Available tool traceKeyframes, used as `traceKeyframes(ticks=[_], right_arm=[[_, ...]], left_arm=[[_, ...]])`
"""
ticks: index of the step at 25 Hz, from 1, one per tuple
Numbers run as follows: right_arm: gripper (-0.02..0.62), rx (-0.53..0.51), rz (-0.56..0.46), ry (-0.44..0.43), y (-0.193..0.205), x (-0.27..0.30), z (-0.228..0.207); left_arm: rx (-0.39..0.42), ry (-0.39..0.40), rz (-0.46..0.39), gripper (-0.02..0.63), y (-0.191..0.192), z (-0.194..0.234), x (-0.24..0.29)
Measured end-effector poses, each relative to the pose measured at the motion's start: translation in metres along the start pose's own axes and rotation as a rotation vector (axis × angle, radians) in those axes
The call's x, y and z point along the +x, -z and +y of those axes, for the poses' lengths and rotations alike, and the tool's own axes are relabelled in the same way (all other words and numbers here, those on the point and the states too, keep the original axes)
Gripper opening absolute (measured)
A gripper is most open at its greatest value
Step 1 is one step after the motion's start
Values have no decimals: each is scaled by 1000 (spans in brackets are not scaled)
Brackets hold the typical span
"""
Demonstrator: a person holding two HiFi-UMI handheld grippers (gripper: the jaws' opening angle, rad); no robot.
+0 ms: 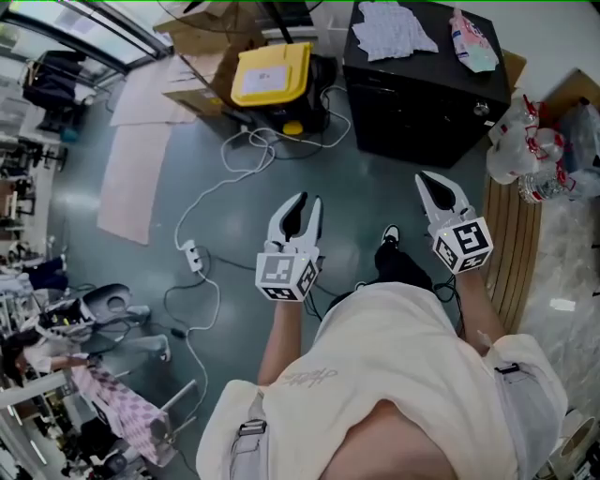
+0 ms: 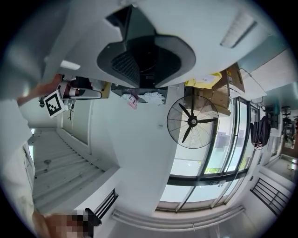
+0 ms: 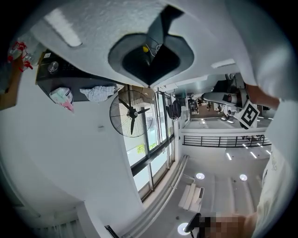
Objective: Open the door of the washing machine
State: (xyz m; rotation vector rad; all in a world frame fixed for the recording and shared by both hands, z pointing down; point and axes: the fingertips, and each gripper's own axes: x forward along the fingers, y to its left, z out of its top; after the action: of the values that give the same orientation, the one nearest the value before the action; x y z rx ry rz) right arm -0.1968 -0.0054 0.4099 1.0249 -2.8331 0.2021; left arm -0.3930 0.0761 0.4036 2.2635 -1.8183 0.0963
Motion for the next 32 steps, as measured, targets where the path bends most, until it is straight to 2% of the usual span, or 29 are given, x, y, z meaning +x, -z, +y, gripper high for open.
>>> traceKeyframes(ticks=[3, 6, 12, 15, 18, 22, 24, 27, 32], right_arm=[[0, -1, 0, 2, -2, 22, -26], [0, 15, 14, -4, -1, 40, -51], [0, 8, 41, -79, 0, 76, -82], [0, 7, 15, -75, -9, 90, -106], [0, 11, 2, -47, -19, 99, -123], [0, 19, 32, 12, -10, 103, -143], [0, 23, 62, 54, 2, 103, -152], [0, 28, 72, 123, 2, 105, -160], [0, 89, 15, 255, -19, 124, -174]], left_arm=[[4, 3, -14, 117, -12, -1, 37], [5, 13, 8, 117, -13, -2, 74], [-9, 33, 54, 115, -13, 0, 136], [-30, 48, 56, 117, -15, 0, 164], [-18, 79, 89, 117, -14, -1, 185], [51, 139, 105, 119, -19, 4, 216], [100, 170, 120, 126, -15, 9, 230], [126, 223, 135, 126, -8, 25, 252], [163, 342, 178, 126, -5, 53, 299]])
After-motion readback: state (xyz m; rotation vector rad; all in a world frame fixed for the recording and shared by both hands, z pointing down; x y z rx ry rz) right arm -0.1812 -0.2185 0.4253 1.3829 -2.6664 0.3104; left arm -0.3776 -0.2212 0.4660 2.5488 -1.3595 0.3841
